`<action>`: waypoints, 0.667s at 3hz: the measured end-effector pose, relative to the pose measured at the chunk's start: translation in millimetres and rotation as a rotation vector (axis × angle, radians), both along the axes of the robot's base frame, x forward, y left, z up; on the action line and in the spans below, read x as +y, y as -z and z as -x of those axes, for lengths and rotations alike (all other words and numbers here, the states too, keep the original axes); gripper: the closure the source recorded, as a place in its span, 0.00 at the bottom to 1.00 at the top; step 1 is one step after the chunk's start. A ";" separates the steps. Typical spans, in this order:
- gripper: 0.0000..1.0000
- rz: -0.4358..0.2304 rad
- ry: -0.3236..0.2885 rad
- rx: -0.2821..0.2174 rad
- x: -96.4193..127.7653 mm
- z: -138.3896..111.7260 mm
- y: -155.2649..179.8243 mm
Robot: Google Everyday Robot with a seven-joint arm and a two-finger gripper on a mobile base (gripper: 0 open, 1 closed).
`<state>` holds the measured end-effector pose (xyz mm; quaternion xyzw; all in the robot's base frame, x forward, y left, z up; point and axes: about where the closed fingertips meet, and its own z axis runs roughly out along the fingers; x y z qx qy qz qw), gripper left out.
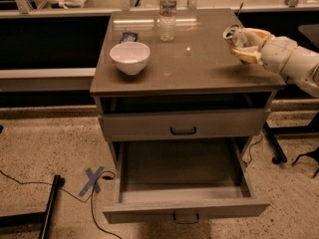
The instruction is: Pick redbull can from middle drawer and place on counter
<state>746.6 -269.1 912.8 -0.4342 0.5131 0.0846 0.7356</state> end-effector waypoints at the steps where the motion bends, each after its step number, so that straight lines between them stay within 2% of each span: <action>1: 1.00 0.185 -0.094 -0.005 18.2 0.2 3.8; 2: 1.00 0.316 -0.207 -0.012 39.4 3.6 9.8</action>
Offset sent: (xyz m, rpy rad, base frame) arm -0.0026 0.0448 -0.0133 -0.4836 -0.0182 0.3537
